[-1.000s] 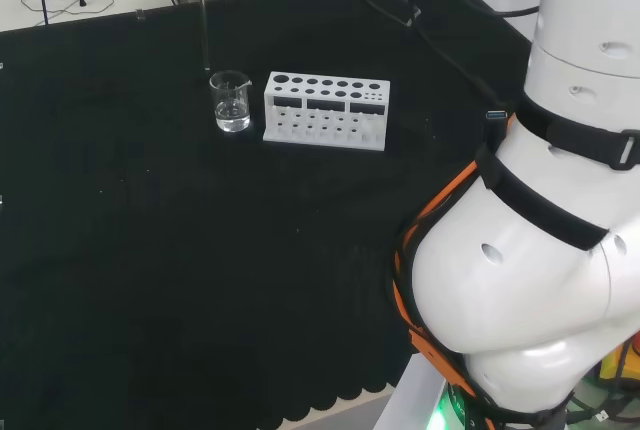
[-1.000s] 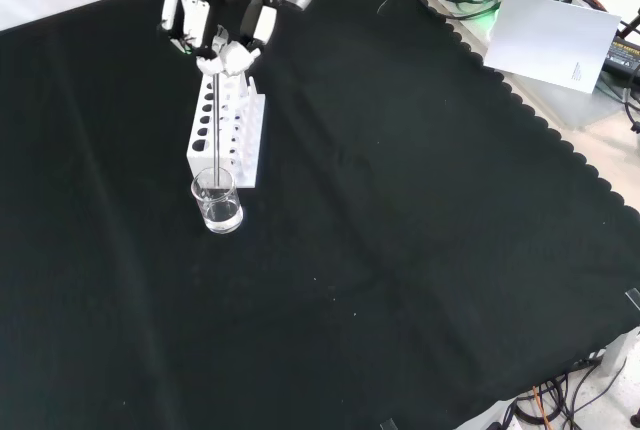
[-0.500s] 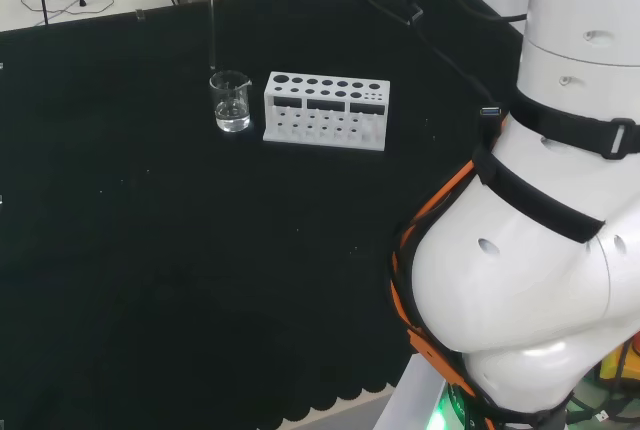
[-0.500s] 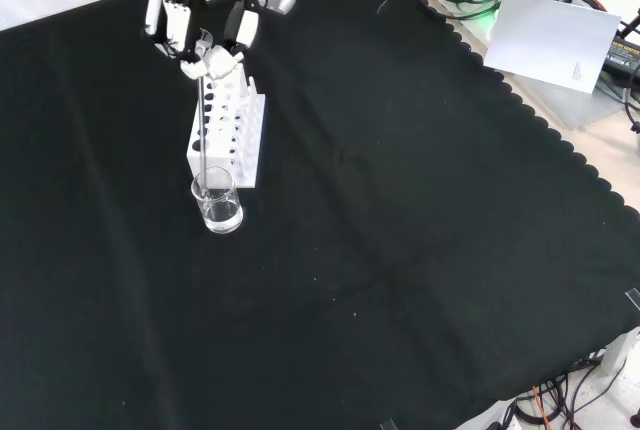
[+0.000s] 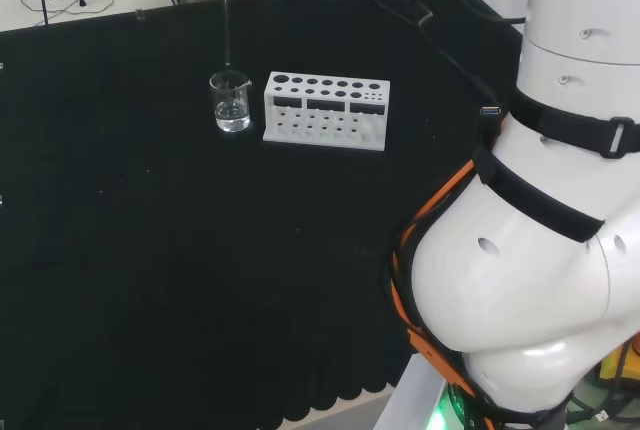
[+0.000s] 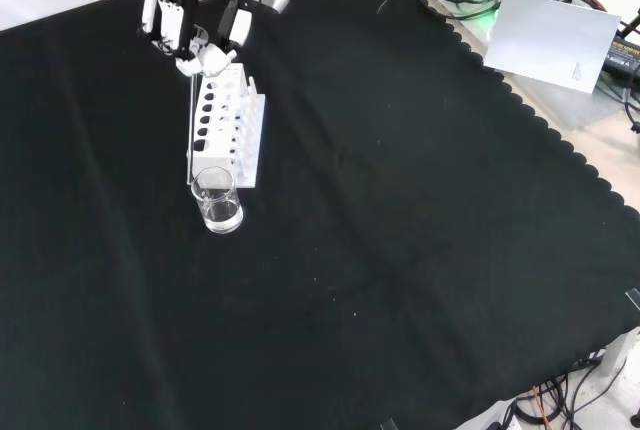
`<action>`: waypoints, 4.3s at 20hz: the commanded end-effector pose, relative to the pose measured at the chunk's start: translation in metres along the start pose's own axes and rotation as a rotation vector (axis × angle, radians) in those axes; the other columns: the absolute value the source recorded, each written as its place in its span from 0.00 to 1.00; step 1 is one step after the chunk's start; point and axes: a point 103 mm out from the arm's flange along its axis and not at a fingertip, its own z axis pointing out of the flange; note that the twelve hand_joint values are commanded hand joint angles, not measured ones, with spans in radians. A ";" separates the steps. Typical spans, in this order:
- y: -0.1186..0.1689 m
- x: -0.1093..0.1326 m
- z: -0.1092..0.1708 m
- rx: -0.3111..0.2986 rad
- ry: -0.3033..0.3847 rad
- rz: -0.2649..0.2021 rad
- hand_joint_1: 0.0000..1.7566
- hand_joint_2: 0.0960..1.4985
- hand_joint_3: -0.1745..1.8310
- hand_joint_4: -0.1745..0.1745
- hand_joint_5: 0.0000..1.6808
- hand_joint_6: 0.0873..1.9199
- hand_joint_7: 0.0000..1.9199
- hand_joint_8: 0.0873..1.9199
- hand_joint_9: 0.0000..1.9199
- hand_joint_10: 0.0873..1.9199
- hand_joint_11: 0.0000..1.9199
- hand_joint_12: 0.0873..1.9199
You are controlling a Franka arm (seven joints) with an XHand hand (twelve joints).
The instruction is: Stir in the beaker to the left of the white test tube rack with the glass rod.
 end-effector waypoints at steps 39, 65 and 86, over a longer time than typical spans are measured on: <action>-0.030 0.004 0.000 0.009 -0.003 0.027 0.74 0.46 0.39 0.00 0.69 0.24 0.62 0.55 0.87 0.40 0.56 0.44; -0.015 0.000 0.052 0.054 0.012 0.024 0.69 0.29 0.55 0.00 0.79 0.34 0.82 0.43 0.90 0.37 0.58 0.45; -0.019 0.030 0.056 0.081 0.018 -0.026 0.69 0.28 0.55 0.00 0.78 0.35 0.83 0.42 0.90 0.37 0.58 0.45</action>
